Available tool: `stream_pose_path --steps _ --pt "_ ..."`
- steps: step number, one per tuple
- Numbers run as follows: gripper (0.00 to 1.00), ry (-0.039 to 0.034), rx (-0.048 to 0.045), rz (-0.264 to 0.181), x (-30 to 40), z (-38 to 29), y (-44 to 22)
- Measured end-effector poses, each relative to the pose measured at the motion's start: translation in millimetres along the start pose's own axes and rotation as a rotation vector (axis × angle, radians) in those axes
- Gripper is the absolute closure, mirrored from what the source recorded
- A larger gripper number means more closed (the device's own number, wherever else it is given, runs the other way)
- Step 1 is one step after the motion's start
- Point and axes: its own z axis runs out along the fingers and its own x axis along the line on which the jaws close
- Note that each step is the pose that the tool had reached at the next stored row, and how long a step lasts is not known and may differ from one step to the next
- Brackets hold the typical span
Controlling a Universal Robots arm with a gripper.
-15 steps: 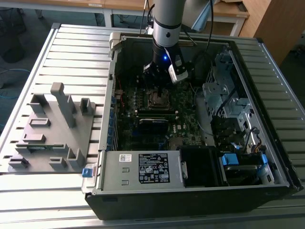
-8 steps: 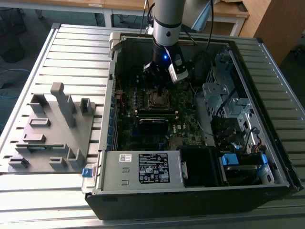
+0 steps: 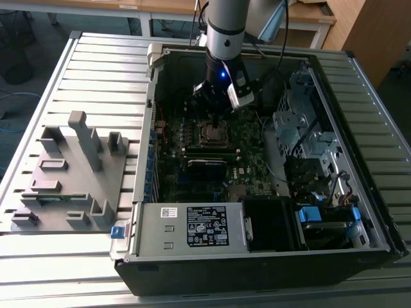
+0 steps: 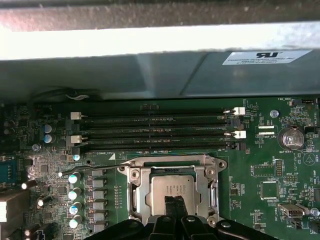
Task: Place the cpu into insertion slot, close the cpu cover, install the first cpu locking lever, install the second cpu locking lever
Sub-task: 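Install the first cpu locking lever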
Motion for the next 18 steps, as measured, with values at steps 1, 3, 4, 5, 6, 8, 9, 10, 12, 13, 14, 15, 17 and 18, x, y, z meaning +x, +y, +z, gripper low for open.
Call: stream_pose_path --steps 1,3,4,5,6,8,9,10,12,13,14,15,17,18 --pt "0.90 -0.0001 -0.0003 0.000 0.0 0.0 0.0" --pt "0.90 -0.0002 -0.0005 0.000 0.0 0.0 0.1" --pt "0.90 -0.0001 -0.0002 0.000 0.0 -0.2 0.0" --pt "0.90 -0.0001 -0.0002 0.000 0.0 -0.2 0.0" --pt "0.90 -0.0001 -0.0002 0.000 0.0 -0.3 0.0" --pt "0.90 -0.0001 -0.0002 0.000 0.0 -0.4 0.0" --pt "0.90 0.0000 0.0000 0.000 0.0 -0.6 0.0" --pt "0.90 0.0000 0.0000 0.000 0.0 -0.8 0.0" --pt "0.90 -0.0001 -0.0003 0.000 0.0 -0.9 0.0" --pt "0.90 -0.0001 -0.0002 0.000 0.0 -0.9 0.1" --pt "0.90 -0.0001 -0.0002 0.000 0.0 -1.0 0.0" --pt "0.90 -0.0001 -0.0002 0.000 0.0 -1.0 0.0" --pt "0.90 0.0002 0.0002 0.000 0.0 -1.5 0.0" --pt "0.90 0.0001 0.0002 0.000 0.0 -1.8 0.0"
